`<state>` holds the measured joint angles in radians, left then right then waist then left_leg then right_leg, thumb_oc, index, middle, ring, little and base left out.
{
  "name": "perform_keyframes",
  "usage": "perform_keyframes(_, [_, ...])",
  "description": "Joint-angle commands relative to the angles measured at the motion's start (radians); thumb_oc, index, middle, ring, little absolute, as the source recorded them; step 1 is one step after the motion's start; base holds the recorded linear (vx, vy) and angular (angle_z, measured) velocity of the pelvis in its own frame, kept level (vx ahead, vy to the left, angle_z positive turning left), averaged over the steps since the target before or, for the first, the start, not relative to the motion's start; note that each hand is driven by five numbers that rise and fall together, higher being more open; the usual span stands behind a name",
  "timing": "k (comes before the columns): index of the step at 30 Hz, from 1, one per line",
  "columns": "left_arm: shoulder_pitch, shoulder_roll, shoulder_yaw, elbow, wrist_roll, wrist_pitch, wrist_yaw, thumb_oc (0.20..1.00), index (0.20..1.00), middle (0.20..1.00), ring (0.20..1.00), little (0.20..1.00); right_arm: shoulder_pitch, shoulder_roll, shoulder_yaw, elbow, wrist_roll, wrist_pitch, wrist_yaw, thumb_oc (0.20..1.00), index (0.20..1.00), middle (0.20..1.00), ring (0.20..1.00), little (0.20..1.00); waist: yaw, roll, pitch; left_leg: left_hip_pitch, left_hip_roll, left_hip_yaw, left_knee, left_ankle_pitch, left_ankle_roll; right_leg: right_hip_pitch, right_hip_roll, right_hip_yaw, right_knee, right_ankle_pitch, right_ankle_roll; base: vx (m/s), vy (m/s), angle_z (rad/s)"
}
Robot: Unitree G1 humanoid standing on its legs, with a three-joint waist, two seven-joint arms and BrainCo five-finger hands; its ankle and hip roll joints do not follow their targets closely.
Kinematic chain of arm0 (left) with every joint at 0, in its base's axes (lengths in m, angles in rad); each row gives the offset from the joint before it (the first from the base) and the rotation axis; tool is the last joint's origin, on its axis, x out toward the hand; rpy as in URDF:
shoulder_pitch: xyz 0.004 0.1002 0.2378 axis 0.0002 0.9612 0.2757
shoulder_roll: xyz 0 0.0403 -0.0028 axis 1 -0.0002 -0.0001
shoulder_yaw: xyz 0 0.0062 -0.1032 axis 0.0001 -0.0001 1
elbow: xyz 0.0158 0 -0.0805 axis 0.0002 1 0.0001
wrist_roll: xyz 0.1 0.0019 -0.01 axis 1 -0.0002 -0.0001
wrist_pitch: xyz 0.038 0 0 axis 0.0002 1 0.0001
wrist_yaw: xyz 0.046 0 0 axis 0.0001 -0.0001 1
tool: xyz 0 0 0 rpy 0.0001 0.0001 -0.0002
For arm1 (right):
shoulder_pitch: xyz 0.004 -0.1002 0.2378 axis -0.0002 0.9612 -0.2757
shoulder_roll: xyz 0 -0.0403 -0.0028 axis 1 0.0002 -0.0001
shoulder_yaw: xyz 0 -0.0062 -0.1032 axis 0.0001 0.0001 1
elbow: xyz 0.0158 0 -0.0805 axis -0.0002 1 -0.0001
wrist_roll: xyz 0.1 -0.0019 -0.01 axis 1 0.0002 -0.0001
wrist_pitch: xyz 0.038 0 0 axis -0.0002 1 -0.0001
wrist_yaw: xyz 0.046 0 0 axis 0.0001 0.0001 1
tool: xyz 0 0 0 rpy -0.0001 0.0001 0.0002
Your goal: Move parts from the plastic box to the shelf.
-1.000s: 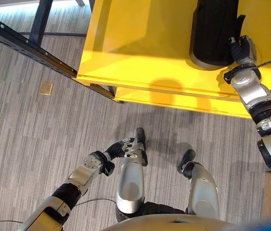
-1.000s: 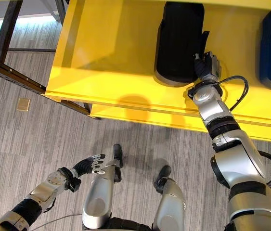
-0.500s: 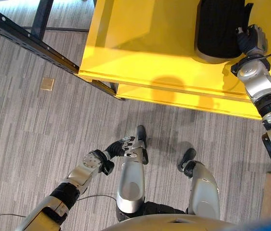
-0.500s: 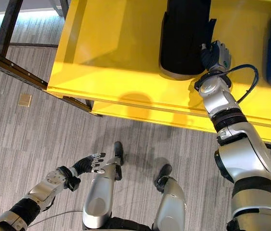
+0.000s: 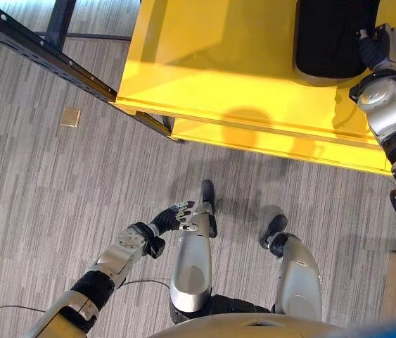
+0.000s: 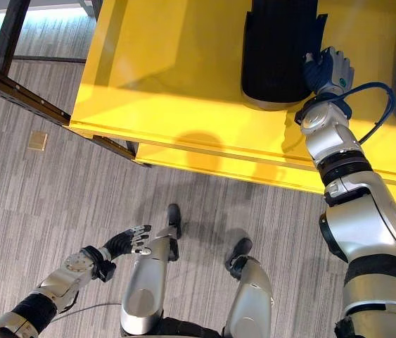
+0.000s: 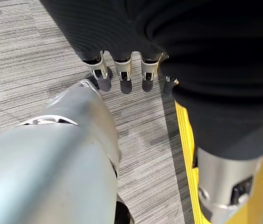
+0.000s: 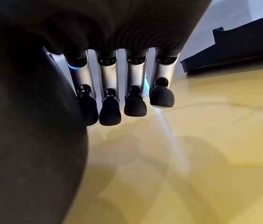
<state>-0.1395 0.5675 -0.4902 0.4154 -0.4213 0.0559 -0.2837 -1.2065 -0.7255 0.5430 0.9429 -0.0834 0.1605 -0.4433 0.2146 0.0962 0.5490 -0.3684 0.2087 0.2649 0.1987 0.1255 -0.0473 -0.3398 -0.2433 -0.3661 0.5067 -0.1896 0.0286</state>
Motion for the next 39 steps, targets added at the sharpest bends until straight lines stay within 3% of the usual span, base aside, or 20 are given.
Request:
perform_keyframes(1, [0.03,0.013,-0.013,-0.031,-0.002,-0.026,-0.024,1.0,1.0,1.0,1.0,1.0,-0.135,-0.091,0.035,-0.01,-0.011,-0.028,-0.062,0.2,0.2,0.2,0.2,0.2,0.024,0.0,-0.029,0.033,0.031,-0.044,0.032,-0.047,-0.059,-0.037,-0.008,-0.015,0.107,0.003,0.043,0.0,0.0,0.0])
perform_keyframes(28, [0.02,0.01,-0.024,-0.019,-0.028,-0.02,-0.034,1.0,1.0,1.0,1.0,1.0,-0.144,-0.076,0.012,0.051,0.072,0.012,-0.081,0.2,0.2,0.2,0.2,0.2,0.017,0.007,-0.029,0.031,0.039,-0.035,0.039,-0.052,-0.061,-0.049,-0.023,-0.01,0.121,0.0,0.047,0.0,0.0,0.0])
perform_keyframes(29, [0.025,0.01,-0.027,-0.019,-0.028,-0.022,-0.034,1.0,1.0,1.0,1.0,1.0,-0.138,-0.075,0.011,0.051,0.069,0.014,-0.08,0.2,0.2,0.2,0.2,0.2,0.014,0.002,-0.029,0.046,0.032,-0.041,0.048,-0.076,-0.072,-0.036,-0.029,0.003,0.13,-0.023,0.062,0.08,0.004,0.0])
perform_keyframes(31, [0.019,0.009,-0.027,-0.022,-0.035,-0.017,-0.035,1.0,1.0,1.0,1.0,1.0,-0.142,-0.074,0.008,0.051,0.067,0.01,-0.086,0.2,0.2,0.2,0.2,0.2,0.018,0.008,-0.029,0.03,0.039,-0.035,0.041,-0.053,-0.06,-0.051,-0.025,-0.009,0.123,0.0,0.047,0.0,-0.001,0.02])
perform_keyframes(33, [0.02,0.006,-0.033,-0.024,-0.039,0.0,-0.041,1.0,1.0,1.0,1.0,1.0,-0.141,-0.069,0.011,0.054,0.064,0.006,-0.092,0.2,0.2,0.2,0.2,0.2,0.015,0.003,-0.029,0.045,0.031,-0.042,0.049,-0.077,-0.07,-0.039,-0.032,0.002,0.133,-0.023,0.063,0.0,0.0,0.0])
perform_keyframes(34, [0.015,0.005,-0.034,-0.024,-0.037,0.001,-0.04,1.0,1.0,1.0,1.0,1.0,-0.147,-0.07,0.012,0.054,0.068,0.01,-0.1,0.282,0.282,0.282,0.282,0.282,0.018,0.008,-0.029,0.03,0.038,-0.035,0.042,-0.053,-0.06,-0.052,-0.026,-0.01,0.125,0.001,0.048,-0.08,0.003,0.0])
perform_keyframes(36, [0.015,0.004,-0.036,-0.022,-0.034,0.001,-0.036,1.0,1.0,1.0,1.0,1.0,-0.149,-0.071,0.013,0.056,0.082,0.014,-0.106,0.523,0.523,0.523,0.523,0.523,0.017,0.008,-0.029,0.031,0.039,-0.035,0.042,-0.053,-0.06,-0.051,-0.026,-0.01,0.125,0.001,0.048,-0.04,0.003,0.0])
perform_keyframes(37, [0.015,0.003,-0.037,-0.022,-0.033,0.0,-0.033,1.0,1.0,1.0,1.0,1.0,-0.146,-0.07,0.01,0.054,0.092,0.014,-0.109,0.545,0.545,0.545,0.545,0.545,0.016,0.007,-0.029,0.031,0.039,-0.034,0.043,-0.054,-0.06,-0.052,-0.027,-0.01,0.126,-0.001,0.048,0.0,0.004,-0.03])
perform_keyframes(38, [0.019,0.001,-0.034,-0.019,-0.037,-0.004,-0.033,1.0,1.0,1.0,1.0,1.0,-0.143,-0.07,0.005,0.053,0.089,0.009,-0.11,0.495,0.495,0.495,0.495,0.495,0.015,0.007,-0.029,0.032,0.039,-0.032,0.042,-0.053,-0.06,-0.052,-0.027,-0.008,0.125,0.0,0.048,0.0,0.0,0.0])
perform_keyframes(39, [0.02,0.001,-0.034,-0.016,-0.038,-0.004,-0.035,1.0,1.0,1.0,1.0,1.0,-0.142,-0.07,0.003,0.053,0.086,0.011,-0.112,0.511,0.511,0.511,0.511,0.511,0.014,0.007,-0.029,0.034,0.039,-0.032,0.042,-0.053,-0.061,-0.051,-0.027,-0.008,0.125,-0.001,0.048,0.08,0.004,-0.01])
